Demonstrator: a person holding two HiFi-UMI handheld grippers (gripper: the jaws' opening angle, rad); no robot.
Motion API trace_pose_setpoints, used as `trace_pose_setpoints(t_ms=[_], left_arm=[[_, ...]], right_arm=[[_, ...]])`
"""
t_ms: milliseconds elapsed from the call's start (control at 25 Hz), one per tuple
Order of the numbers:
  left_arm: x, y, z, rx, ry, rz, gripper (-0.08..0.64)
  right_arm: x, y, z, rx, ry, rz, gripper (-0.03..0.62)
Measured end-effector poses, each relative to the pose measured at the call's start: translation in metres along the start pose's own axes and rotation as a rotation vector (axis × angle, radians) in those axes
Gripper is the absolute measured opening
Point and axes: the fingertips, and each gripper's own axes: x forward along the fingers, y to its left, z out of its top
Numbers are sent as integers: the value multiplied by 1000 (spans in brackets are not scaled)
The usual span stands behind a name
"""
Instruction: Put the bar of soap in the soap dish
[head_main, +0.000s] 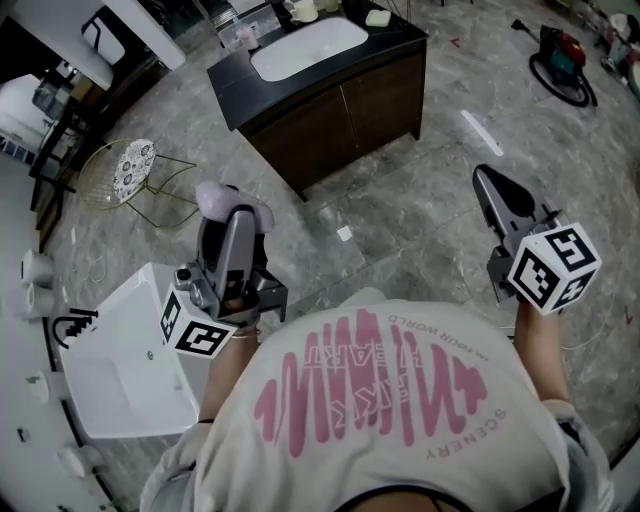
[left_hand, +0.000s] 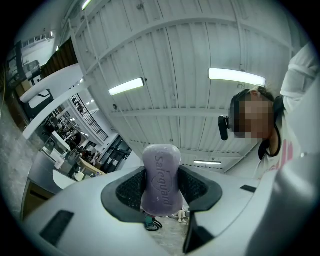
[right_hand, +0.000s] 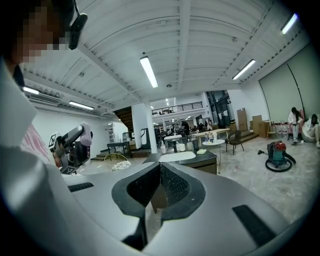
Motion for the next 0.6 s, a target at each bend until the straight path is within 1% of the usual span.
trace_pose_setpoints(t_ms=[200,360,440,600], left_arm=[[1,3,-6,-8,32,-26,204],[-5,11,-13,-39,45,-47,204],[9,26,-19,-66,51,-59,204],[60,69,-29,-97,76,-96,204]], right_arm=[[6,13,-15,15,23,8,18],[-6,12,-22,30,19,-45,18],[-1,1,-20,39,20,-78,18],[30,-35,-4,69,21,-139,18]])
